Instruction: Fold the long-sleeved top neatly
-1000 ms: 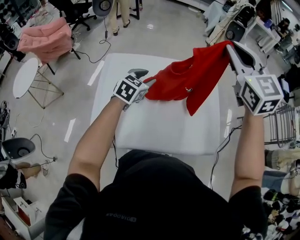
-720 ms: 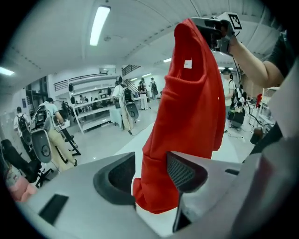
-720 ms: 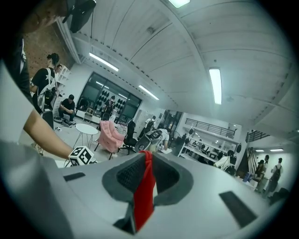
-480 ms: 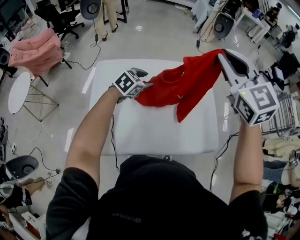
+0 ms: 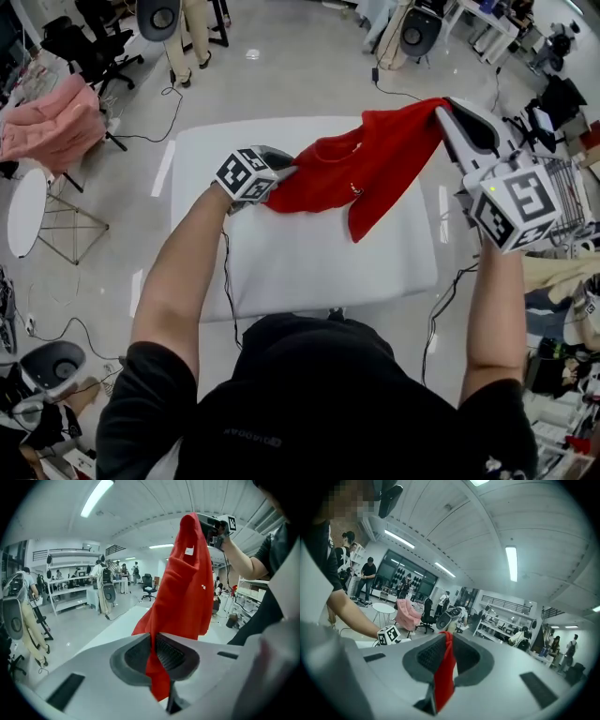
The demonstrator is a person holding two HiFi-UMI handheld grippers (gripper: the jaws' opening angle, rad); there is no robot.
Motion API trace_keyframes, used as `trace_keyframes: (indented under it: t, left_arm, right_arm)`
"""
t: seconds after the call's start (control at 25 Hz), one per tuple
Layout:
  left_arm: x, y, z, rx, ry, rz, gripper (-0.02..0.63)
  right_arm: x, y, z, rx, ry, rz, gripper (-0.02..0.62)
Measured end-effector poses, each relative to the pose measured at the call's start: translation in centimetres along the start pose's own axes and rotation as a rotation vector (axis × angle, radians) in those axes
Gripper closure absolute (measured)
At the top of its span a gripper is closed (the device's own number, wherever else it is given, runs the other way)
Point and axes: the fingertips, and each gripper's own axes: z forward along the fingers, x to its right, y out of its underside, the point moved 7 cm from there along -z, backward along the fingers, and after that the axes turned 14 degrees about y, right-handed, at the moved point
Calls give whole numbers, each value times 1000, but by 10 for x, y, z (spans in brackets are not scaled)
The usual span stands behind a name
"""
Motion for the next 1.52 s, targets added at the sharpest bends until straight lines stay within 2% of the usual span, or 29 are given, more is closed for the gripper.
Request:
trace_keyframes:
  t: [0.08,0.16,0.32,0.44,0.56,0.8,0.96,1.04,1.16,1.52]
  left_arm:
    - [0,-1,-12,-4,-23,38,574]
    - [-1,-6,-31,2,-79,73,574]
    - [-5,-27,-91,45,-278,97,575]
    - [-7,-58,-142,105,-443,95,575]
    - [7,-95,-184,152,-558,133,575]
    - [61,-170,-223,103,-745,282,575]
    - [99,-218,-240,150,-826,260,575]
    - [121,-231,-249,143,-880,248,575]
    - [153,-233,-259,118,-935,239,575]
    - [230,-234,-259,129,-988,191,575]
  right_arm:
    - [4,7,-3,-20,37,11,548]
    - [10,17,-8,-47,76,33,549]
    - [18,42,-9,-114,131,69,549]
    - [26,61,-7,-158,155,79,549]
    - [29,73,-6,-174,154,62,549]
    - [59,66,-14,-115,141,16,551]
    - [89,51,-20,-82,74,-41,551]
    - [99,40,-24,-54,19,-58,551]
    - [103,25,-35,-11,-39,-55,551]
    - [113,7,-79,81,-96,-63,551]
